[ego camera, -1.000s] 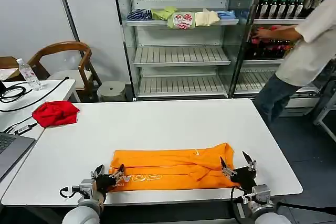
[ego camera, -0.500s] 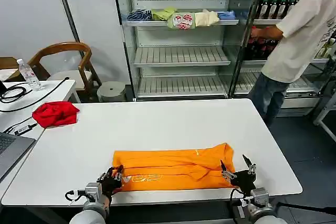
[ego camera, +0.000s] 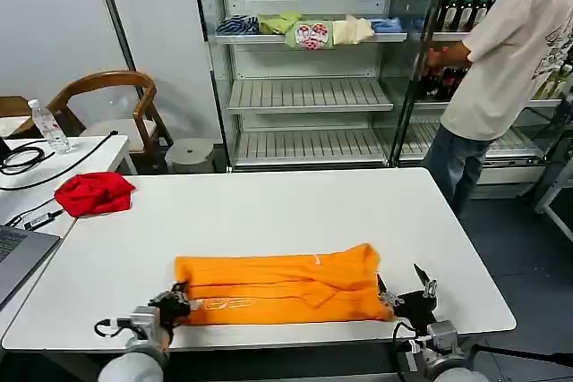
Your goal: Fold and organize the clothes.
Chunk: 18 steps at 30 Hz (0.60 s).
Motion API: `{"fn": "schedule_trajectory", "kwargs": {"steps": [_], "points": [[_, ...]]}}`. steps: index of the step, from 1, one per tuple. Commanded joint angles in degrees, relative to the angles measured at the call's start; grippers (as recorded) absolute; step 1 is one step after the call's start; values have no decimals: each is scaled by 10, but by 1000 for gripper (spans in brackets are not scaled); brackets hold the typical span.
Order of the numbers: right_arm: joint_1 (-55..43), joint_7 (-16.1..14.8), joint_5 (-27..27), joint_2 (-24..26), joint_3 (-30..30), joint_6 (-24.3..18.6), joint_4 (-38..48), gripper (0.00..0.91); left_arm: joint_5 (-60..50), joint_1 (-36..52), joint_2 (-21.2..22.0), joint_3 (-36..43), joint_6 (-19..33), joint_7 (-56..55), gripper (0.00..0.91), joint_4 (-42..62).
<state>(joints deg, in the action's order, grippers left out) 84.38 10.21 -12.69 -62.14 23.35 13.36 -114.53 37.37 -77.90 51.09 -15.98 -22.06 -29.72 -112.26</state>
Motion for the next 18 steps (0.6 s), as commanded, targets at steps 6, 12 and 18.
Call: {"fn": "schedule_trajectory", "kwargs": {"steps": [6, 12, 18], "points": [[-11, 1, 1, -2, -11, -3, -2, 907, -11, -50, -92, -202, -45, 27, 20, 10], [-1, 1, 5, -6, -4, -5, -4, 907, 27, -25, -64, -140, -51, 22, 20, -80], [23, 2, 9, -6, 22, -4, -16, 907, -4, -1, -14, -28, -47, 26, 20, -136]]}}
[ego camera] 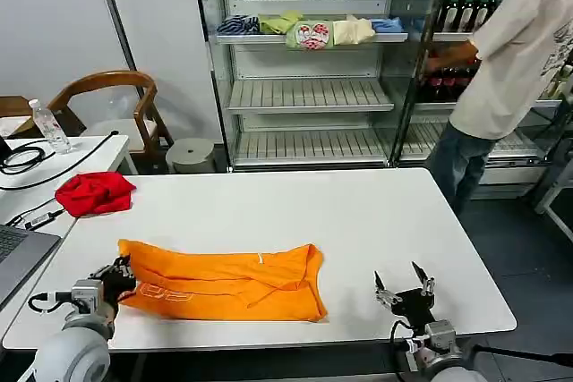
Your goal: Fold and organize the clothes.
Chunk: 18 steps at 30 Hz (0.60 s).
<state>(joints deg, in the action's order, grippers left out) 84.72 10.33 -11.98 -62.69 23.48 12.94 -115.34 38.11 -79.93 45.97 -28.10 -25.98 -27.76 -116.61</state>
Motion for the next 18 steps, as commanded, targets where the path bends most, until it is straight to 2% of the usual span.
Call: {"fn": "schedule_trajectory", "kwargs": {"steps": [1, 9, 18], "points": [[24, 1, 3, 0, 24, 0, -10, 907, -17, 23, 43, 116, -8, 8, 20, -101], [58, 1, 9, -3, 69, 1, -27, 907, -63, 89, 96, 252, 5, 22, 20, -95], [88, 3, 9, -4, 107, 1, -41, 907, -62, 161, 134, 305, 22, 29, 20, -8]]}}
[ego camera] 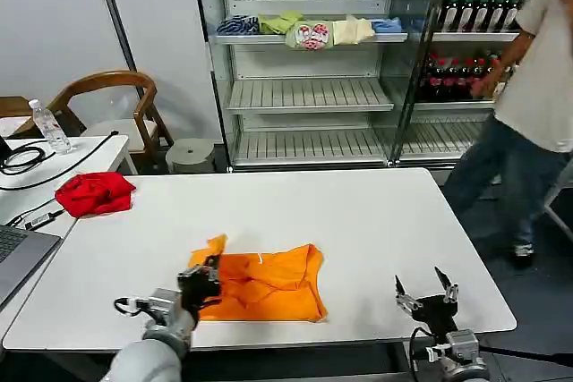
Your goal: Fold and organize the clothes.
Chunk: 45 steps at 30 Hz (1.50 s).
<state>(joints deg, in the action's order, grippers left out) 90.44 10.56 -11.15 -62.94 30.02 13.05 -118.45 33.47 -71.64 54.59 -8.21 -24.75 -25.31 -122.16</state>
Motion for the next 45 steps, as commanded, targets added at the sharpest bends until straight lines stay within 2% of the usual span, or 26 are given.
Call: {"fn": "schedule_trajectory", "kwargs": {"steps": [1, 16, 26, 27, 28, 29, 35, 39, 42, 45], "points": [[31, 0, 0, -2, 43, 0, -10, 907, -13, 82, 51, 110, 10, 4, 20, 51], [22, 0, 1, -3, 33, 0, -3, 907, -4, 79, 67, 123, 9, 6, 20, 39], [21, 0, 1, 2, 30, 0, -5, 907, -9, 86, 101, 130, 24, 18, 20, 73], [20, 0, 1, 2, 29, 0, -5, 907, -11, 87, 105, 131, 23, 22, 161, 76], [20, 0, 1, 2, 29, 0, -5, 907, -15, 87, 106, 132, 20, 23, 826, 76], [20, 0, 1, 3, 28, 0, -5, 907, -16, 86, 107, 132, 20, 28, 907, 79], [12, 0, 1, 3, 21, 0, -2, 907, 36, 77, 116, 130, 66, 75, 907, 54], [4, -1, 2, 1, 14, 0, 2, 907, 53, 70, 137, 131, 120, 133, 907, 22], [-1, -1, 2, 1, 9, 0, 4, 907, 52, 59, 140, 127, 128, 153, 907, -10], [-10, -1, 2, 1, 3, -1, 7, 907, 36, 51, 123, 101, 136, 156, 907, -32]]}}
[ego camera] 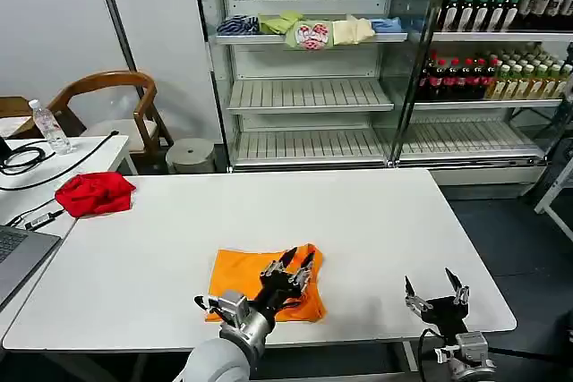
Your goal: Fold and organize the clothes.
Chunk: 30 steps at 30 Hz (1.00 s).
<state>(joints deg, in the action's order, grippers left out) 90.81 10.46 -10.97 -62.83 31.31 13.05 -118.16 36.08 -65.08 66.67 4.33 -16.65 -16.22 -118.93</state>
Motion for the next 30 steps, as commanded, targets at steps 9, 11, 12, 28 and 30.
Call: {"fn": "schedule_trajectory", "kwargs": {"steps": [9, 11, 12, 28, 30], "points": [[-44, -1, 0, 0, -35, -6, 11, 907, -29, -79, -112, -223, -25, -29, 907, 23], [-49, -1, 0, 0, -38, -7, 13, 907, 6, -100, -116, -243, -51, -59, 907, 41], [-51, -1, 0, 1, -39, -7, 13, 907, 17, -103, -114, -243, -57, -67, 907, 46], [-41, -1, 6, -7, -33, -10, 13, 907, 11, -81, -71, -162, -84, -135, 907, 91], [-42, 0, 8, -8, -35, -10, 14, 907, 24, -87, -69, -162, -79, -132, 907, 86]]}}
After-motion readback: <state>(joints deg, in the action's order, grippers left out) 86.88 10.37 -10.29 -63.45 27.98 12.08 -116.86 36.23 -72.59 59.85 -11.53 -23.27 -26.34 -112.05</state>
